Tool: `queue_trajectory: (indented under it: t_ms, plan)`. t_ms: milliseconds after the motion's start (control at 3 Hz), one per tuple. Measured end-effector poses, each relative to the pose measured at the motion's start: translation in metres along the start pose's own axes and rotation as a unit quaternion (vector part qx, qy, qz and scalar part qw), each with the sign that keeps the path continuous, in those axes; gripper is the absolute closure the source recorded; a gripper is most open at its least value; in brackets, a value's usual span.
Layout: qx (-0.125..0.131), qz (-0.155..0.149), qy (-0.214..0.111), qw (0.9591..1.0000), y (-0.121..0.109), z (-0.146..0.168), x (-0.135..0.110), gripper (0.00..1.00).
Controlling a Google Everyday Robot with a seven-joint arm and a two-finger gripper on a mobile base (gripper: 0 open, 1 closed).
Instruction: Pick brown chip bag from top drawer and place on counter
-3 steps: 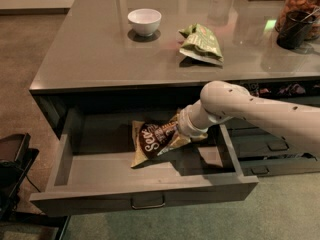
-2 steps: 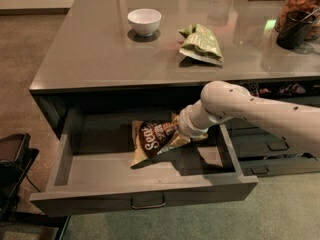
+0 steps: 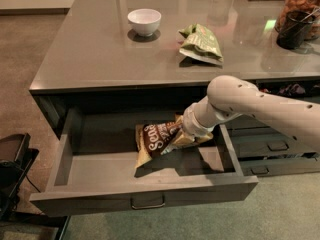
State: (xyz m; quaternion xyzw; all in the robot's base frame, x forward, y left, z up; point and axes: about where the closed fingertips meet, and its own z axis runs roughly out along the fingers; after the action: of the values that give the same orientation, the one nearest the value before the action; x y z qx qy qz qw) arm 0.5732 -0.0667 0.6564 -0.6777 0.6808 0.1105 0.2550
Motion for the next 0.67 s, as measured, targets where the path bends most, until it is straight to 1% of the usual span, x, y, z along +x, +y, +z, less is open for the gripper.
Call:
queue_trajectory:
  t_ms: [333,667]
  plan:
    - [-0.015,0.019,0.005,0.9997,0.001,-0.027,-0.005,1.0]
    - [-0.022,0.035,0.013,0.9991,0.005,-0.066,-0.009,1.0]
